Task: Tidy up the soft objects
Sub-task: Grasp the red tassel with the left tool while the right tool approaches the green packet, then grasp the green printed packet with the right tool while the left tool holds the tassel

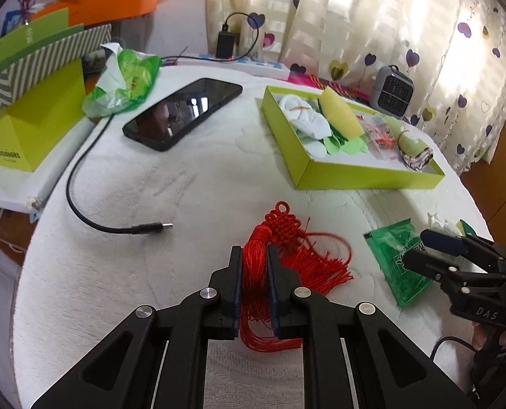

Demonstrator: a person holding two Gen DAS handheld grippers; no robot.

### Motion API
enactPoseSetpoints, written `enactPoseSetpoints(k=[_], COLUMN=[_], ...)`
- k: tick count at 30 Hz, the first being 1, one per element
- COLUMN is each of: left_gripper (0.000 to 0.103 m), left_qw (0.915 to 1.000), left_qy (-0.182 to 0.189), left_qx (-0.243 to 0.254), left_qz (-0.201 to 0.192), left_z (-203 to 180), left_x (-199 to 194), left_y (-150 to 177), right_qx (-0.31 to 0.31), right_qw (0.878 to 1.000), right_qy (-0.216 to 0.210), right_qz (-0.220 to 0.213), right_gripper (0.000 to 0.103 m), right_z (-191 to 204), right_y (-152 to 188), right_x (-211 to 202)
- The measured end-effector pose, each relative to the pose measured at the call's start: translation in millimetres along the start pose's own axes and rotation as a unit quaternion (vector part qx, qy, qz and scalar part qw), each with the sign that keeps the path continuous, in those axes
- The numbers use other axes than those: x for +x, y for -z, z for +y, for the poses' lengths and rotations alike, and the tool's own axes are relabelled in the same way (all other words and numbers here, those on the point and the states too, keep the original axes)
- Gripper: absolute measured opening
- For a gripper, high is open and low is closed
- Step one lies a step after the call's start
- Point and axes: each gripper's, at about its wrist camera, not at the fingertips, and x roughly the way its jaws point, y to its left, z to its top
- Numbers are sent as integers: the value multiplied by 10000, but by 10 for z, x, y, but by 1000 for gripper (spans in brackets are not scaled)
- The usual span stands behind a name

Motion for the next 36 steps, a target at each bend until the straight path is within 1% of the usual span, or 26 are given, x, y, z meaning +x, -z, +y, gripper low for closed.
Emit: enactPoseSetpoints(k=[4, 8, 14, 17, 21, 22, 25, 26, 28, 30, 33, 36], left_gripper=[12, 12, 12, 12, 12, 12, 12, 12, 12, 12, 12, 12], left_qw=[10000, 9999, 9999, 9999, 9999, 9999, 9999, 9999, 9999, 9999, 9999, 9999], left_qy=[37, 49, 56, 49, 47, 49, 45, 45, 48, 40, 43, 42], left_qx=[2, 35, 56, 67, 64, 67, 71, 72, 74, 78, 71, 79], left_qz=[63, 96, 107, 113, 113, 113, 114, 113, 109, 107, 104, 104], left_z=[-4, -23, -47, -58, -61, -63, -64, -67, -68, -79, -79, -80], left_x=[43, 65, 74, 77, 76, 75, 75, 75, 75, 76, 76, 75], left_y=[10, 20, 16, 15, 17, 17, 18, 16, 19, 24, 22, 20], right_qx=[3, -71, -265, -327, -504, -526, -505, -491, -473, -460, -467, -432], right_qw=[9999, 9999, 9992, 9989, 9979, 9977, 9978, 9978, 9979, 9978, 9977, 9980], right_qy=[39, 80, 297, 322, 403, 425, 422, 438, 436, 449, 449, 405], right_qz=[100, 101, 85, 65, 7, -6, -47, -71, -111, -150, -197, -243], right_gripper=[56, 59, 59, 59, 50, 49, 39, 34, 30, 21, 15, 13], right_z=[-10, 31, 103, 114, 180, 188, 181, 174, 165, 162, 164, 146], right_y=[26, 31, 44, 59, 82, 87, 87, 85, 82, 81, 84, 86], right_x=[59, 76, 100, 95, 80, 75, 56, 49, 36, 25, 7, -11])
